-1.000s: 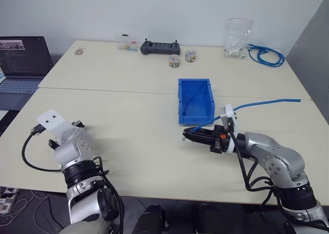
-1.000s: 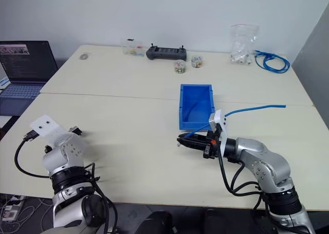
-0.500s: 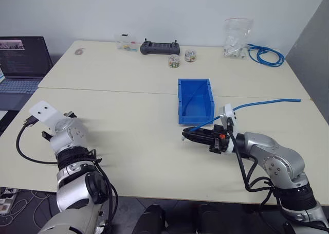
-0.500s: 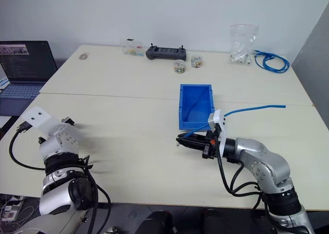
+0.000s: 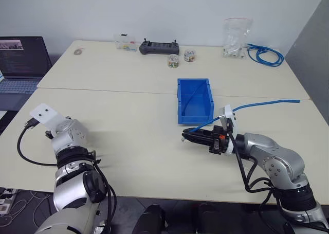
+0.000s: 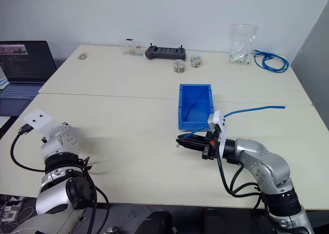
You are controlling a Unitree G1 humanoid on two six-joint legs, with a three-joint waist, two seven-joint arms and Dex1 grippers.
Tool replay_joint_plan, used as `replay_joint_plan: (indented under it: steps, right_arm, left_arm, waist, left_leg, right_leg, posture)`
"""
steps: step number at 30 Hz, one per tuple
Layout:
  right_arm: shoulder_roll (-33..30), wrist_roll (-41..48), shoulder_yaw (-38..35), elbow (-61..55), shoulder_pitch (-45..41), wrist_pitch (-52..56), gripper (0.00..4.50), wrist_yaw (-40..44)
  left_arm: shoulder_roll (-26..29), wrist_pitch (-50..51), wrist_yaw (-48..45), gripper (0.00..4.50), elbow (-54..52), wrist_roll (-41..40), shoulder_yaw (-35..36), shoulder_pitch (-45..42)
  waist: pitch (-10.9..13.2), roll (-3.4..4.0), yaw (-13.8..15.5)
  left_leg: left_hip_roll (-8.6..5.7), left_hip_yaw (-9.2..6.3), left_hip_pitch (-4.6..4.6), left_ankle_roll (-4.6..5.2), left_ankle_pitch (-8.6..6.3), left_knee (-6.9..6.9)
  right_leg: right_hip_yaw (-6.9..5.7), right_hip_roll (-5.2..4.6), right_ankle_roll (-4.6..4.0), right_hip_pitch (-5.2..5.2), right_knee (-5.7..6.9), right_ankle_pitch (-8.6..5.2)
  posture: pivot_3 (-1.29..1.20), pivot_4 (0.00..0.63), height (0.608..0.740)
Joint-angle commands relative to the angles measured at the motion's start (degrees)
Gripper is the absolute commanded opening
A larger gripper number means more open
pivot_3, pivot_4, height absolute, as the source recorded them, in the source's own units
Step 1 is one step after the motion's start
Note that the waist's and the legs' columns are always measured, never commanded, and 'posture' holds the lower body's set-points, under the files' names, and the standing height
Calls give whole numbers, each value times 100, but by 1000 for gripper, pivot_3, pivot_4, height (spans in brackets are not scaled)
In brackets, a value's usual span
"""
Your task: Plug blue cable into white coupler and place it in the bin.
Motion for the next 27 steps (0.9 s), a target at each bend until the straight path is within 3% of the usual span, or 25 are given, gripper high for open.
replay_joint_plan:
  steps: [1, 6, 13, 17, 21, 27]
  right_arm:
    - [16, 98, -51, -258, 13, -38, 165, -9]
    - [17, 90, -47, -247, 2, -48, 165, 3]
    - [35, 82, -46, -254, 7, -62, 165, -15]
    - [46, 81, -54, -271, 15, -69, 165, -34]
    - [-14, 48, -130, -316, 75, -108, 165, -81]
    - [-155, -73, -221, -488, 346, -221, 165, -142]
  left_arm:
    - [150, -131, 10, 1930, -36, -14, -64, -68]
    - [38, -14, 8, 930, -190, -92, -58, 79]
    - [-203, 219, -94, 910, -716, -273, -57, 483]
    - [-226, 312, -587, 910, -1384, -197, -461, 805]
    - [-42, 857, -2239, 910, -2829, -225, -1721, 1502]
    - [507, 1815, -4290, 909, -4209, -667, -2918, 1969]
  waist:
    - [0, 0, -6]
    - [-2, -3, -42]
    - [-3, -3, -78]
    - [-3, -3, -87]
    - [-3, -4, -82]
    - [-4, -6, -94]
  left_leg:
    - [0, 0, 0, 0, 0, 0]
    - [0, 0, 1, 0, 0, 1]
    - [-1, 3, 2, 0, 0, 2]
    - [0, 5, 4, 0, 0, 1]
    - [0, 2, 1, 0, 1, 1]
    - [-1, 4, -3, 0, 1, 2]
  right_leg:
    - [0, 0, 0, 0, 1, 0]
    - [0, 0, 0, 0, 3, 0]
    - [4, -1, 0, 0, 5, 1]
    - [5, -1, 0, 1, 8, 1]
    - [2, -1, -1, 1, 6, 1]
    - [9, -2, -2, 1, 2, 1]
  posture:
    - [0, 150, 740]
    - [0, 150, 740]
    - [0, 150, 740]
    - [0, 150, 740]
    - [0, 150, 740]
    - [0, 150, 740]
